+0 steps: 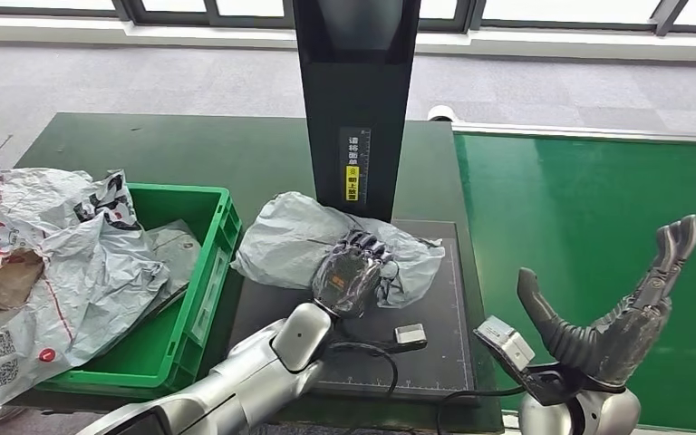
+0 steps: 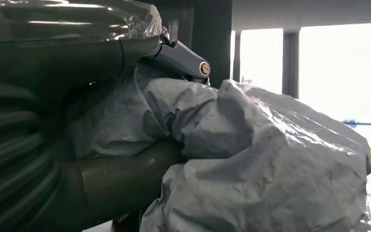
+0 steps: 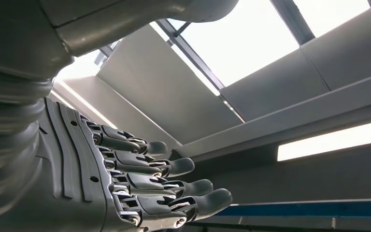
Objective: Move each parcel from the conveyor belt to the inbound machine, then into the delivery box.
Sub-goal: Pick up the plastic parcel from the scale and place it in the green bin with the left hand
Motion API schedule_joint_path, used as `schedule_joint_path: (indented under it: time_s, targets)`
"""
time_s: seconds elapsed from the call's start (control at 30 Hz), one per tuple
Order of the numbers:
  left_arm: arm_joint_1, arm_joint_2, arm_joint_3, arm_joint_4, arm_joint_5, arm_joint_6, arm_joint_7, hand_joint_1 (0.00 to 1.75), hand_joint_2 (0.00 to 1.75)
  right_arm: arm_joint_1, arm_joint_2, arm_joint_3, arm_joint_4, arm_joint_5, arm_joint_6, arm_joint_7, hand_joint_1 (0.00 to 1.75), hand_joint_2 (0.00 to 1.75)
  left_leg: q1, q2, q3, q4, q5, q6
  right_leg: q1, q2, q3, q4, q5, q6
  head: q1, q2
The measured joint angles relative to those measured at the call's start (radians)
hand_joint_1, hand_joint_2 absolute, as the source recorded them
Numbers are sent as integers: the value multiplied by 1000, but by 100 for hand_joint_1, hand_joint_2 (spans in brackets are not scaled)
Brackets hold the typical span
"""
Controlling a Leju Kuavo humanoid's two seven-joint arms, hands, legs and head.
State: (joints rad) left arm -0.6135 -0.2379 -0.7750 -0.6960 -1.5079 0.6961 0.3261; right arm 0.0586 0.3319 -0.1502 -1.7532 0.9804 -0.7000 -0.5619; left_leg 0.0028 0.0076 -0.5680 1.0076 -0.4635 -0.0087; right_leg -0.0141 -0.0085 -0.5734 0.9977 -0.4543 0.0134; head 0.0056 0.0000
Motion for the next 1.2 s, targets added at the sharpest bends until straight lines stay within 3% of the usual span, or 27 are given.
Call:
schedule_joint_path:
  time_s: [0.17, 0.33, 0.5, 0.63, 0.73, 0.9, 1.03, 1.2]
  targets:
    - [58, 62, 165, -238, -55, 0, 0, 175, 175, 8, 0, -7, 0, -8, 0, -13, 0, 175, 0, 0, -3, 0, 0, 0, 0, 0, -3, 0, 0, 0, 0, 0]
    - [84, 92, 216, -336, -57, 0, 0, 175, 175, 9, 0, -9, 1, -10, 0, -13, 0, 175, 0, -1, -3, 0, 0, 0, 0, -1, -3, 0, 0, 0, 0, 0]
    - [96, 107, 229, -380, -58, 0, 16, 175, 175, 9, 0, -12, 1, -10, 0, -15, 0, 175, 0, -1, -4, 0, 0, 0, 0, -2, -3, 0, 0, 0, 0, 0]
    - [103, 134, 229, -426, -59, 0, 83, 175, 175, 12, 1, -14, 2, -18, 0, -25, 0, 175, 0, -1, -5, 0, 0, 0, 0, -1, -4, 0, 0, 0, 0, 0]
    - [104, 185, 222, -488, -62, 0, 176, 175, 175, 18, 2, -15, 3, -29, 0, -43, 0, 175, 0, -1, -5, 0, 0, 0, 0, -1, -6, 0, 0, 0, 0, 0]
    - [95, 312, 188, -608, -63, 0, 343, 175, 175, 24, 2, -16, 6, -19, 0, -41, 0, 175, 1, 0, -6, 0, 1, -1, 1, 0, -8, 1, 0, -1, 0, 0]
    - [92, 371, 181, -647, -63, 0, 365, 175, 175, 24, 2, -16, 8, -13, 0, -33, 0, 175, 1, 0, -6, 0, 1, -2, 1, 0, -8, 1, 0, -1, 0, 0]
    - [91, 404, 174, -669, -63, 0, 368, 175, 175, 24, 3, -16, 8, -13, 0, -32, 0, 175, 0, 0, -7, 0, 1, -1, 0, 0, -8, 1, 0, -1, 0, 0]
